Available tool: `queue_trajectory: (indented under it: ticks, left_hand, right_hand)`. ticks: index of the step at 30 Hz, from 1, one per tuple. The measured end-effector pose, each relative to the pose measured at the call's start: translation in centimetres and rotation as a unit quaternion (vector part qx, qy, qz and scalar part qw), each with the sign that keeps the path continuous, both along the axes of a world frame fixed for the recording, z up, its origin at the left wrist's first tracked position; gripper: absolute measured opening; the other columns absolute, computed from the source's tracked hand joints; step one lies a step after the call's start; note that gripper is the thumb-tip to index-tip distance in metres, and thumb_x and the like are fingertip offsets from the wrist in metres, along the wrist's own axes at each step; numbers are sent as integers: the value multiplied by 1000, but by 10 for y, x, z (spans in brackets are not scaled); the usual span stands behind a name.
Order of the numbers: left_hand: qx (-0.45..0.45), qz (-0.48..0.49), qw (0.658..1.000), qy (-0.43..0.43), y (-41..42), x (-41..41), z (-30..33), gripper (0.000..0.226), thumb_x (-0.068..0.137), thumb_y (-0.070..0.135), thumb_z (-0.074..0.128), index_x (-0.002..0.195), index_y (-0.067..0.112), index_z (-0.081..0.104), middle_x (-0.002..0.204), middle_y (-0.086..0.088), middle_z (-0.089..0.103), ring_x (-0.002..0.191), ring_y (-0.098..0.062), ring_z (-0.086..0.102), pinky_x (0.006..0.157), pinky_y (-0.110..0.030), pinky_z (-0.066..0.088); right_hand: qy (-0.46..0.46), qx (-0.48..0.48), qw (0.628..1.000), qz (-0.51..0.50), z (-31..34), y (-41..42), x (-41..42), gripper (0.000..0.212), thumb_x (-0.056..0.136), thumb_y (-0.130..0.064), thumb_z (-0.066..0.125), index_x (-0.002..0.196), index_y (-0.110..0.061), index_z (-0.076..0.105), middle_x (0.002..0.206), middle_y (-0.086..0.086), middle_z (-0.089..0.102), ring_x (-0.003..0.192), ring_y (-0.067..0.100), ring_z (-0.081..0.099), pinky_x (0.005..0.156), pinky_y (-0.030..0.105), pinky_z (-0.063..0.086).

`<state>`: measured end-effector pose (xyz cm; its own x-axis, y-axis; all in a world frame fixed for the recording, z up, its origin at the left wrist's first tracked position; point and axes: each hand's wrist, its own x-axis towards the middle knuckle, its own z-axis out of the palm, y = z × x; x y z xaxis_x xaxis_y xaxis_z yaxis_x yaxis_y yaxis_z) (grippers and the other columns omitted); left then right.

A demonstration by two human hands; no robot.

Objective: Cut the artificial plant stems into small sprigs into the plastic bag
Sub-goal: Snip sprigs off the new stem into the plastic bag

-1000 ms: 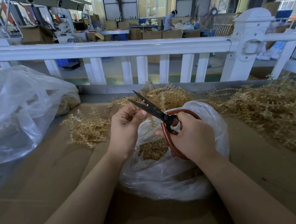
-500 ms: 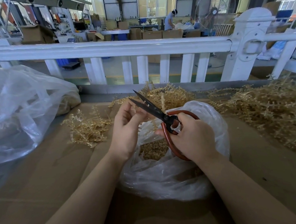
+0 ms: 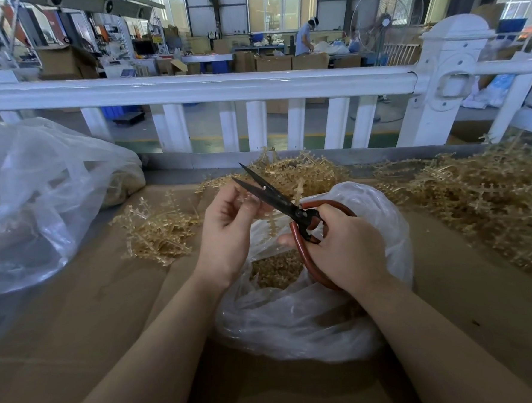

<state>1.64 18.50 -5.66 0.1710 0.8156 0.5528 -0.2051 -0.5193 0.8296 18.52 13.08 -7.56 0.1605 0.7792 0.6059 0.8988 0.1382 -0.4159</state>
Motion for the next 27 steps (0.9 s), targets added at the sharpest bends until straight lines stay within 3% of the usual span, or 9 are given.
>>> queue_trajectory:
  ticks: [6, 15, 24, 27]
  left_hand:
    - [7, -9, 1000, 17, -2, 1, 3, 13, 100, -4, 47, 102, -3, 61, 92, -8, 66, 85, -19, 63, 80, -29, 54]
    - [-9, -11, 1000, 13, -2, 2, 3, 15, 101, -1, 49, 104, 3, 62, 95, -3, 68, 88, -21, 64, 83, -31, 54]
    - [-18, -8, 1000, -3, -1, 3, 1, 11, 100, 3, 52, 101, -2, 62, 88, -8, 67, 82, -16, 63, 78, -24, 52]
    - [-42, -30, 998, -35, -1, 3, 3, 12, 98, 3, 54, 102, -6, 61, 81, -6, 70, 77, -13, 66, 74, -21, 52]
  right_hand:
    - [14, 13, 1000, 1, 0, 0, -2, 48, 81, -67, 70, 95, -21, 68, 75, -10, 66, 63, 7, 60, 60, 31, 55]
    - [12, 5, 1000, -5, 0, 1, 0, 46, 82, -66, 71, 90, -22, 66, 74, -10, 65, 64, 8, 60, 61, 32, 55]
    - [23, 24, 999, 10, -1, 2, 1, 55, 77, -76, 62, 84, -22, 65, 70, -12, 62, 61, 6, 58, 58, 19, 49]
    - [87, 23, 995, 40, -2, 2, -2, 52, 74, -75, 64, 87, -24, 66, 65, -18, 57, 63, 3, 59, 58, 10, 43]
